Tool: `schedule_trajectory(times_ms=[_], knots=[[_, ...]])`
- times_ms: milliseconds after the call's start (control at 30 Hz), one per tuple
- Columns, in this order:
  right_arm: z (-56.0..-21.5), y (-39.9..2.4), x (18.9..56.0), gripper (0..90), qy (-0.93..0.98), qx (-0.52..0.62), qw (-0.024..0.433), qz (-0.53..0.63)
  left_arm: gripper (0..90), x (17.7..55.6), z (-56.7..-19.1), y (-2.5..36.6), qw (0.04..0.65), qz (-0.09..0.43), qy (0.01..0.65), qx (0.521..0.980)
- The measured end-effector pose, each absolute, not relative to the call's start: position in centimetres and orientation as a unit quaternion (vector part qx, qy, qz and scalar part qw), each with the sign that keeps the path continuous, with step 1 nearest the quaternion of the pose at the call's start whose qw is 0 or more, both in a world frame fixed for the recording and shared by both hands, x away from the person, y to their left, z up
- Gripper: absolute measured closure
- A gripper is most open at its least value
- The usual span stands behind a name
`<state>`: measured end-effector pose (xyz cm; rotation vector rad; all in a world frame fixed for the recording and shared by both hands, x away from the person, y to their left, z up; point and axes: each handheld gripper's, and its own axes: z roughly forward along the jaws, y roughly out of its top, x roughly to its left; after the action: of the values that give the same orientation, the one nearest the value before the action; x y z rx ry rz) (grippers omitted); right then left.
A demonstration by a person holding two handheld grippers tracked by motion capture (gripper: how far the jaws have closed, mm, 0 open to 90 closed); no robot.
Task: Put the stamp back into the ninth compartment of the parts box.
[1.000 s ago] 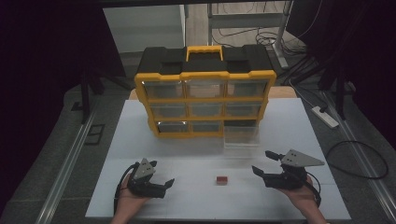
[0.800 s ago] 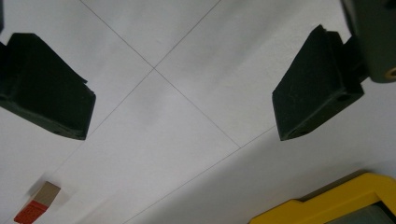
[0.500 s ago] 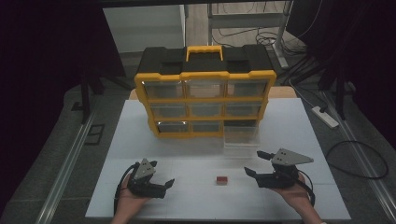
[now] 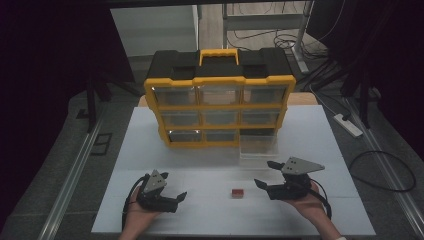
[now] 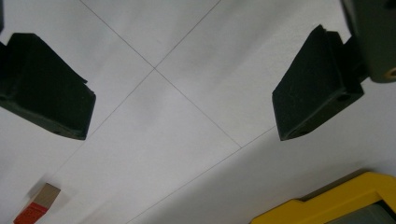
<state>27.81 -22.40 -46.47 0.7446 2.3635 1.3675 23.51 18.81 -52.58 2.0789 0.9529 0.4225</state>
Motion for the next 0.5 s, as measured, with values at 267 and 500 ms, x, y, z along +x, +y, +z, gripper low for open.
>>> schedule_trajectory(times_ms=[267,500], knots=[[-46.6,-21.5,28.0,24.8,0.833,0.249,0.146,0.471,6.1,23.5,-52.6,18.8,0.396,0.167,0.375,0.821],[-46.6,-20.5,28.3,25.5,0.844,0.231,0.136,0.466,6.2,23.5,-52.6,18.8,0.395,0.166,0.374,0.822]])
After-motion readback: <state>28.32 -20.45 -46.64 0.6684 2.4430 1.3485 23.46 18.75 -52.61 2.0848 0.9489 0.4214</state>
